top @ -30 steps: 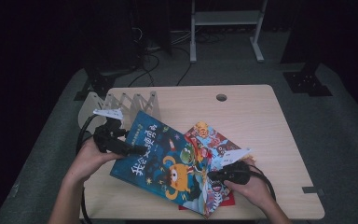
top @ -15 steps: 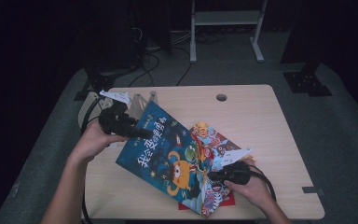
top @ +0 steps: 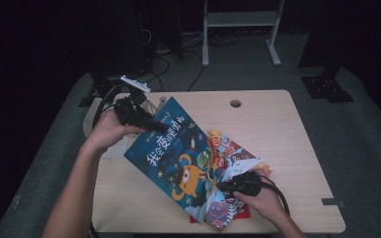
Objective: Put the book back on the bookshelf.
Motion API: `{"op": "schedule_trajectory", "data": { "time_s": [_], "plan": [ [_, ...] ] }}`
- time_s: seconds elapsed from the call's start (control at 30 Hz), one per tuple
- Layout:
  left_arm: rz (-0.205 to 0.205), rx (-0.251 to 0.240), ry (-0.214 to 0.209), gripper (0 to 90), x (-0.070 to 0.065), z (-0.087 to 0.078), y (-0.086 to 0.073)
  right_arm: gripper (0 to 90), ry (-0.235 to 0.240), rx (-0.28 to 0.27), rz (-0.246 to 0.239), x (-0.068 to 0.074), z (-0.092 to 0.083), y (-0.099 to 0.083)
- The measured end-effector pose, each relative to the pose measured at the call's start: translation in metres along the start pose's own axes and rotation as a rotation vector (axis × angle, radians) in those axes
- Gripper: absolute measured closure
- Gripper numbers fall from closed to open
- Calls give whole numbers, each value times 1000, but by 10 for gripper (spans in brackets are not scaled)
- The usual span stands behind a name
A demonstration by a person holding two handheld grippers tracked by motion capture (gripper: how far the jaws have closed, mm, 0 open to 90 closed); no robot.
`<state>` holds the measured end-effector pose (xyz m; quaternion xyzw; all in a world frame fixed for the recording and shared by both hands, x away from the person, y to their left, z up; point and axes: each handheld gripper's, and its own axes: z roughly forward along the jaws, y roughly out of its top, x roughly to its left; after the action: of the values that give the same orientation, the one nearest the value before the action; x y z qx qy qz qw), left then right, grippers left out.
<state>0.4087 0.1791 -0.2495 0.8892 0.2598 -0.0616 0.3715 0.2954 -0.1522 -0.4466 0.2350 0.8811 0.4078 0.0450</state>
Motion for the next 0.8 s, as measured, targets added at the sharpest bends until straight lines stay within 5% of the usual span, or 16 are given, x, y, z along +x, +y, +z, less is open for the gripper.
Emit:
{"op": "schedule_trajectory", "data": {
  "time_s": [0.8],
  "plan": [
    [31, 120, 41, 721, 0, 1, 68, 862, -14, -12, 5, -10, 26, 24]
  ]
}}
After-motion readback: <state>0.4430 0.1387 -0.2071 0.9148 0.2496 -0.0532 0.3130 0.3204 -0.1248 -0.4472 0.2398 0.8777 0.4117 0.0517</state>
